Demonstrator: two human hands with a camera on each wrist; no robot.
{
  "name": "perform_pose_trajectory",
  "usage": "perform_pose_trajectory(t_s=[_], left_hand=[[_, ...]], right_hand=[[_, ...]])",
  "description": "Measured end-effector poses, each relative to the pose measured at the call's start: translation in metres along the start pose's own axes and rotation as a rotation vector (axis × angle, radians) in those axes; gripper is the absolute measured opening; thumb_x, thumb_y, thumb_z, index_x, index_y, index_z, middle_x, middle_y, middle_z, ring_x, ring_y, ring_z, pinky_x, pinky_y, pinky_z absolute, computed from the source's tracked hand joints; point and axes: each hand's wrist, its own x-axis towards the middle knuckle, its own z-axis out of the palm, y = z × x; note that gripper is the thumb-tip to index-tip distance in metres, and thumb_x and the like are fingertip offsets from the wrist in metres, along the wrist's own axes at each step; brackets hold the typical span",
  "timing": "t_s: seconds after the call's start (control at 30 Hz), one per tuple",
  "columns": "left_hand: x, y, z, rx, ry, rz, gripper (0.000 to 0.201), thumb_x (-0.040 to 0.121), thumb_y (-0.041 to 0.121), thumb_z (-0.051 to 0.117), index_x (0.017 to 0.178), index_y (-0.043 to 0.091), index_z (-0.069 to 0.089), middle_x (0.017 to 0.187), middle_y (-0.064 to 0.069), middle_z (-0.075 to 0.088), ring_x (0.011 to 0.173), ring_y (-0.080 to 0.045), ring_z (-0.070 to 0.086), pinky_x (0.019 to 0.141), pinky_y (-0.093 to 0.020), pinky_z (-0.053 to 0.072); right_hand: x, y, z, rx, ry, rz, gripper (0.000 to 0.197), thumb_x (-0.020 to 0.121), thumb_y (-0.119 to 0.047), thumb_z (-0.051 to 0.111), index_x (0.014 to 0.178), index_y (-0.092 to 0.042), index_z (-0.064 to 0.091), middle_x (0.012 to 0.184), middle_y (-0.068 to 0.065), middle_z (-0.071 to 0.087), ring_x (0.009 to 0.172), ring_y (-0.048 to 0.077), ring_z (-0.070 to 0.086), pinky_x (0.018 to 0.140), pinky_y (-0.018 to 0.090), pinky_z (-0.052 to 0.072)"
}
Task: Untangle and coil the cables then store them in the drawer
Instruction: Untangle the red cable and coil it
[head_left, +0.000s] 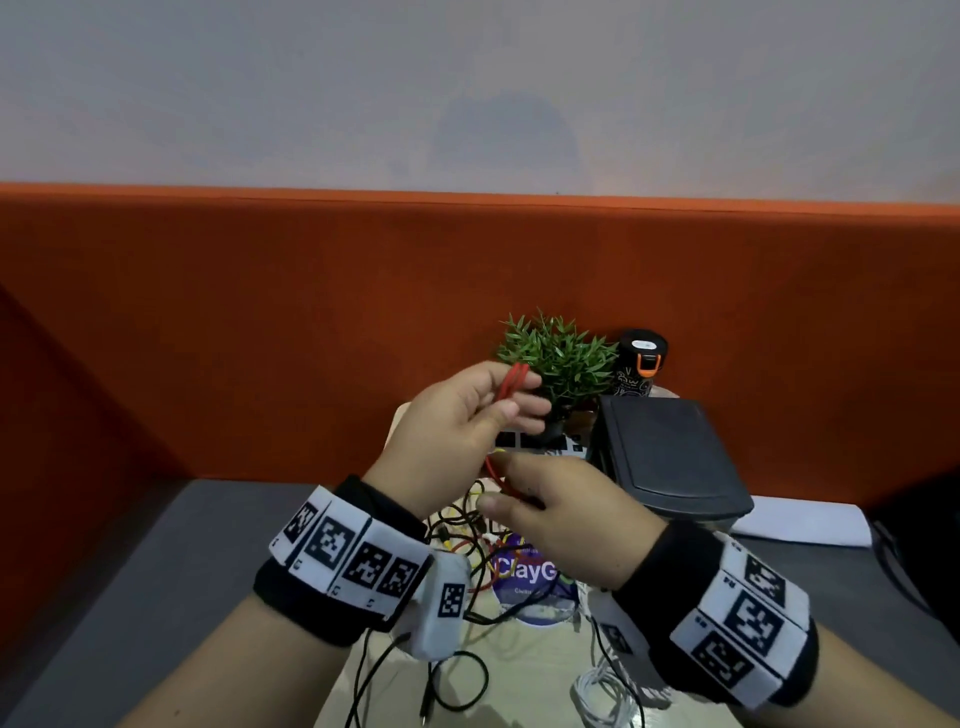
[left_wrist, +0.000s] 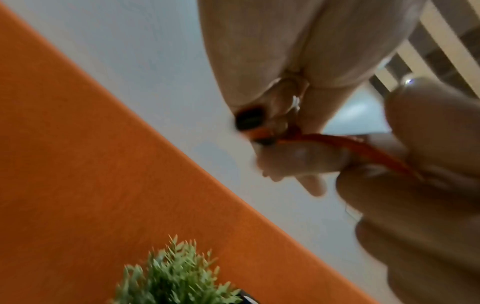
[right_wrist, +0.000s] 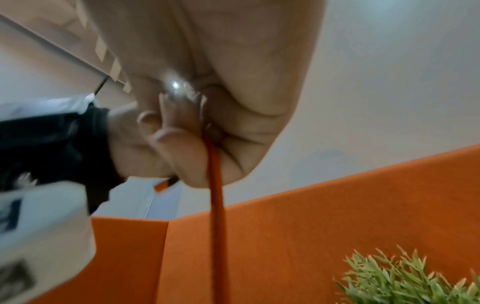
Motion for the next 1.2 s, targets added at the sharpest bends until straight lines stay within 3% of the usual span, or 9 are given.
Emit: perform_pose_trajectory(t_s=[0.13, 0.3, 0.4, 0.57, 0.67, 0.77, 1.0, 1.1, 1.2], left_hand=[[-0.003, -0.009, -0.004, 0.226, -0.093, 0.033, 0.022, 0.091, 0.02, 0.044, 0.101, 0.032, 0.06, 0.084, 0.006, 0.067, 0.076, -0.007, 0.061, 0.072, -0.025, 0.048], [-0.01, -0.004, -0.003, 0.089, -0.109, 0.062, 0.035, 0.094, 0.033, 0.038, 0.088, 0.006, 0.058, 0.062, 0.01, 0.048, 0.059, -0.004, 0.043, 0.056, -0.014, 0.033], [-0.009, 0.001, -0.006, -0.002, -0.157, 0.065, 0.028, 0.09, 0.042, 0.047, 0.081, 0.022, 0.065, 0.063, 0.009, 0.048, 0.059, -0.005, 0.042, 0.057, -0.017, 0.036], [-0.007, 0.013, -0.007, -0.326, -0.083, 0.066, 0.024, 0.092, 0.021, 0.043, 0.089, 0.01, 0.065, 0.053, 0.005, 0.041, 0.052, -0.008, 0.041, 0.056, -0.02, 0.039], [-0.004, 0.022, -0.004, -0.524, -0.057, 0.101, 0.026, 0.092, 0.015, 0.041, 0.098, 0.008, 0.065, 0.055, 0.004, 0.047, 0.055, -0.013, 0.047, 0.058, -0.02, 0.039], [0.0, 0.025, -0.006, -0.616, -0.001, 0.125, 0.024, 0.093, 0.012, 0.042, 0.108, 0.006, 0.06, 0.063, 0.002, 0.052, 0.057, -0.012, 0.045, 0.059, -0.02, 0.044], [0.003, 0.012, -0.02, 0.008, 0.161, 0.173, 0.024, 0.099, 0.01, 0.042, 0.116, 0.017, 0.056, 0.087, 0.002, 0.072, 0.084, -0.012, 0.069, 0.086, -0.027, 0.051], [0.004, 0.003, -0.022, 0.329, 0.097, 0.183, 0.03, 0.093, 0.021, 0.042, 0.119, 0.027, 0.055, 0.083, 0.008, 0.068, 0.082, -0.003, 0.064, 0.081, -0.025, 0.049], [-0.001, -0.002, -0.02, 0.242, 0.056, 0.155, 0.024, 0.095, 0.026, 0.04, 0.105, 0.034, 0.06, 0.069, 0.005, 0.059, 0.066, -0.004, 0.055, 0.062, -0.022, 0.045]], right_hand=[[-0.002, 0.007, -0.021, 0.151, 0.148, -0.034, 0.013, 0.087, -0.026, 0.066, 0.076, -0.02, 0.062, 0.06, -0.008, 0.053, 0.054, 0.004, 0.045, 0.058, 0.029, 0.041], [0.001, 0.011, -0.045, 0.295, 0.263, -0.113, 0.009, 0.084, -0.02, 0.07, 0.075, -0.021, 0.068, 0.07, -0.002, 0.066, 0.064, 0.014, 0.06, 0.061, 0.033, 0.049], [0.004, 0.004, -0.052, 0.364, 0.392, -0.215, 0.01, 0.082, -0.01, 0.07, 0.08, -0.02, 0.07, 0.078, -0.002, 0.068, 0.074, 0.013, 0.064, 0.068, 0.028, 0.052], [0.021, 0.01, -0.056, 0.587, 0.58, -0.18, 0.021, 0.086, -0.002, 0.064, 0.086, -0.022, 0.071, 0.072, -0.007, 0.066, 0.06, 0.005, 0.054, 0.058, 0.015, 0.044], [0.03, 0.015, -0.026, 0.738, 0.529, -0.066, 0.024, 0.093, -0.004, 0.054, 0.104, -0.017, 0.07, 0.07, 0.01, 0.062, 0.05, 0.011, 0.05, 0.048, 0.019, 0.044], [0.027, 0.017, 0.008, 0.883, 0.405, 0.034, 0.027, 0.097, -0.005, 0.047, 0.113, -0.014, 0.066, 0.061, 0.002, 0.055, 0.042, 0.013, 0.046, 0.042, 0.022, 0.041], [0.006, 0.006, 0.024, 0.6, 0.124, 0.027, 0.028, 0.098, -0.018, 0.049, 0.118, -0.032, 0.063, 0.053, -0.006, 0.041, 0.043, 0.004, 0.035, 0.045, 0.02, 0.03], [0.0, -0.002, 0.006, 0.435, 0.158, -0.074, 0.015, 0.089, -0.031, 0.061, 0.1, -0.032, 0.07, 0.065, 0.003, 0.057, 0.059, 0.013, 0.047, 0.059, 0.03, 0.04], [-0.003, -0.007, -0.018, 0.471, 0.279, -0.129, 0.009, 0.088, -0.027, 0.064, 0.085, -0.025, 0.072, 0.075, -0.007, 0.068, 0.069, 0.009, 0.059, 0.064, 0.024, 0.047]])
